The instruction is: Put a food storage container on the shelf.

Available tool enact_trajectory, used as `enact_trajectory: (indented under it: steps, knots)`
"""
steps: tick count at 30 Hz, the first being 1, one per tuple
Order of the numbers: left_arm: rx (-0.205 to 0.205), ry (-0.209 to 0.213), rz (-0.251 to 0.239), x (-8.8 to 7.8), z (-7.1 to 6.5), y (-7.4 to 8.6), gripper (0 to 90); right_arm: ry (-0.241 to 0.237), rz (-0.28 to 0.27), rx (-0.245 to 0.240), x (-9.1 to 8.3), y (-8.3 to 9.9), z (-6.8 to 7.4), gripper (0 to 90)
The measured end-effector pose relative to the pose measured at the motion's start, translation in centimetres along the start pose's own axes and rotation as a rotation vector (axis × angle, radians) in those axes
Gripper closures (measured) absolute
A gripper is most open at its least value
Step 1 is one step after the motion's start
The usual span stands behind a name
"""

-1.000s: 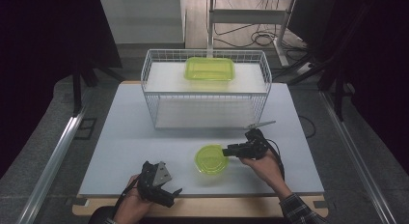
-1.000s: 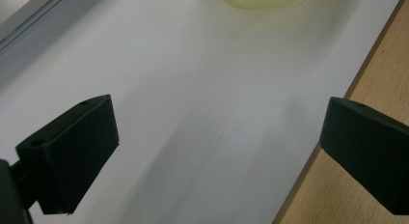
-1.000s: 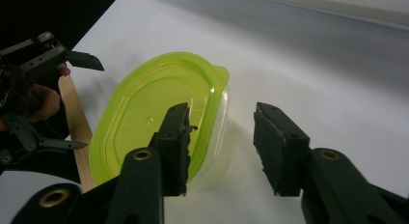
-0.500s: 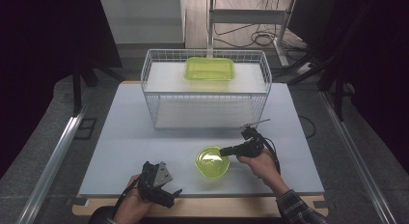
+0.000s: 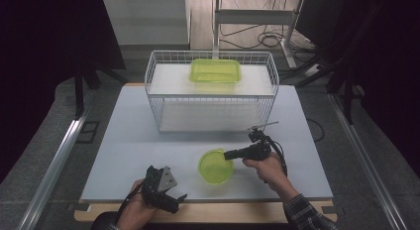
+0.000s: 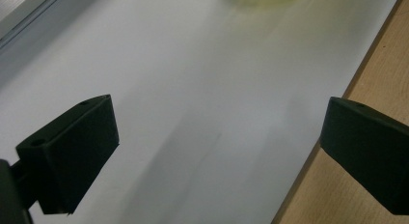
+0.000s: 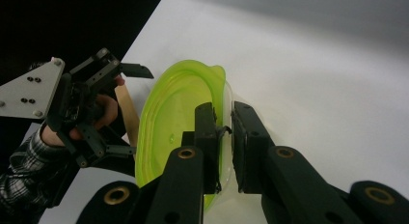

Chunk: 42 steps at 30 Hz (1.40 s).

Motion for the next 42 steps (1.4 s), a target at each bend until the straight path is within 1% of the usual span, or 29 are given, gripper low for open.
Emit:
enact_trajectory:
  steps: [9,12,14,19,23,29,36,42]
  knots:
    - [-0.002,0.001,-0.002,-0.1,0.1,0.0,0.0,-0.022,-0.055,0.004,-1.2,-1.1,0.7,81.7]
    - [-0.015,0.006,-0.014,-0.2,0.1,-0.1,0.0,-0.028,-0.073,0.007,-1.8,-1.6,1.0,81.7]
    - [-0.016,0.007,-0.015,-0.2,0.2,-0.2,0.0,-0.030,-0.086,0.005,-2.3,-2.0,1.2,81.7]
    - [-0.035,0.018,-0.031,-0.4,0.2,-0.3,0.0,-0.032,-0.116,0.000,-3.3,-3.1,1.7,81.7]
    - [-0.059,0.039,-0.052,-0.6,0.3,-0.6,0.0,-0.027,-0.126,0.003,-3.9,-3.8,2.0,81.7]
    - [-0.081,0.058,-0.068,-0.8,0.3,-0.7,0.0,-0.023,-0.137,0.004,-4.5,-4.7,2.3,81.7]
    - [-0.122,0.092,-0.107,-1.1,0.6,-0.9,0.0,-0.015,-0.160,0.000,-5.2,-5.7,2.7,81.7]
    - [-0.146,0.106,-0.133,-1.2,0.7,-1.1,0.0,-0.013,-0.181,0.006,-6.0,-6.6,2.9,81.7]
Point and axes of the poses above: each handheld gripper's, and its own axes: x roughly forward along the jaws, y roughly out of its underside, z roughly to its left, the point moved 9 cm from there along x, roughly forward along the jaws, and after that the axes turned 6 degrees about -x, right-handed, at the moved point
